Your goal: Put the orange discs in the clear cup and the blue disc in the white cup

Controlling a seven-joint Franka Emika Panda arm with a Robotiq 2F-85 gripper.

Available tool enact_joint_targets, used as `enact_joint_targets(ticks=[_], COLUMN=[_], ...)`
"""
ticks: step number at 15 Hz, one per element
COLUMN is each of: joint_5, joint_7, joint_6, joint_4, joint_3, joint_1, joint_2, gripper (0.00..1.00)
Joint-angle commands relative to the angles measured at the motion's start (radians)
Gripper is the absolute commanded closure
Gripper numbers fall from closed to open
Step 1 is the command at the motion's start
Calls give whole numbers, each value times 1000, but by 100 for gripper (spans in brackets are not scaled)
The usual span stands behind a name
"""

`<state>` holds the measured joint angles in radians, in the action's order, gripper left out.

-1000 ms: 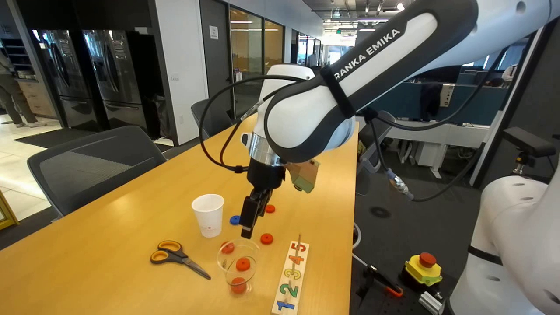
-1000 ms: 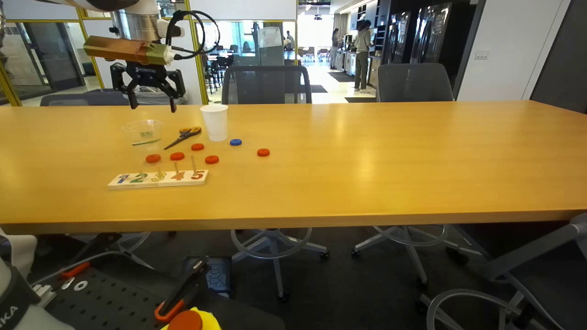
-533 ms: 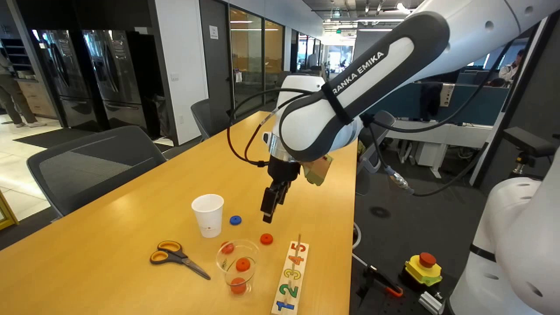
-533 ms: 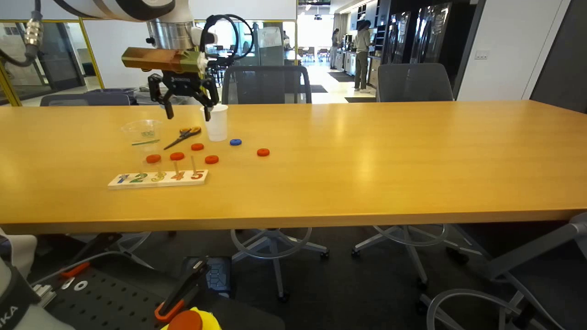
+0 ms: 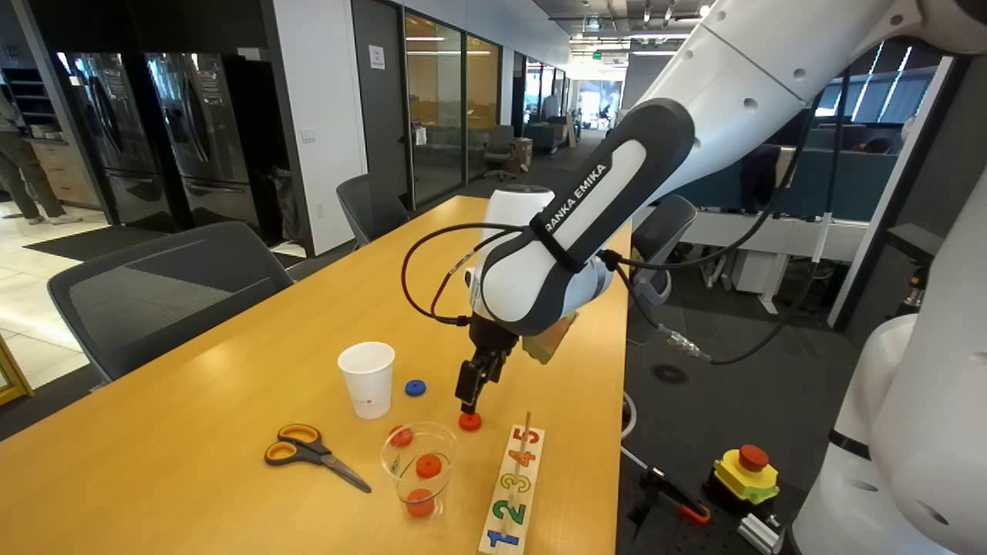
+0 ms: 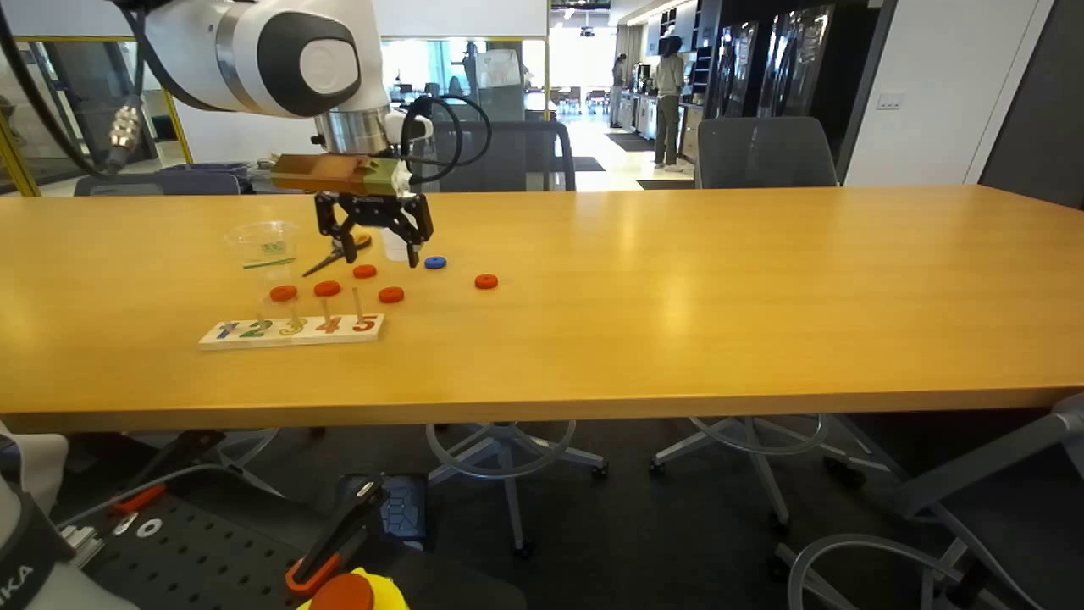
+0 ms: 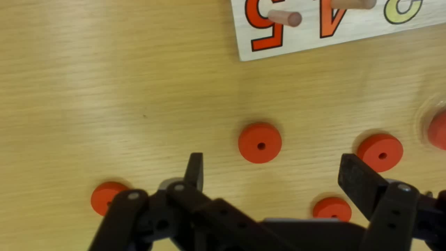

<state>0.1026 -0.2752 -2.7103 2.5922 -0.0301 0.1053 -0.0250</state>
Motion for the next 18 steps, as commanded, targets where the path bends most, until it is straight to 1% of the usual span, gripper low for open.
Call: enact_joint_targets(ticks=[1,4,6,8,11,18], joint_5=[-80,-198,-241,-250,-216,-197], joint_7=[72,151,173,182,158,144], joint_6=[-50,-60,-41,-43,-51,-47], joint_4=[-57,-74,-83,-89,-96,-106], joint_3=[-7,4,2,-2,-15,-37], joint_1=[-22,-23,-20,-20,-27,-27], joint_2=[101,142,158,173,188,202], gripper=[0,0,0,0,0,0])
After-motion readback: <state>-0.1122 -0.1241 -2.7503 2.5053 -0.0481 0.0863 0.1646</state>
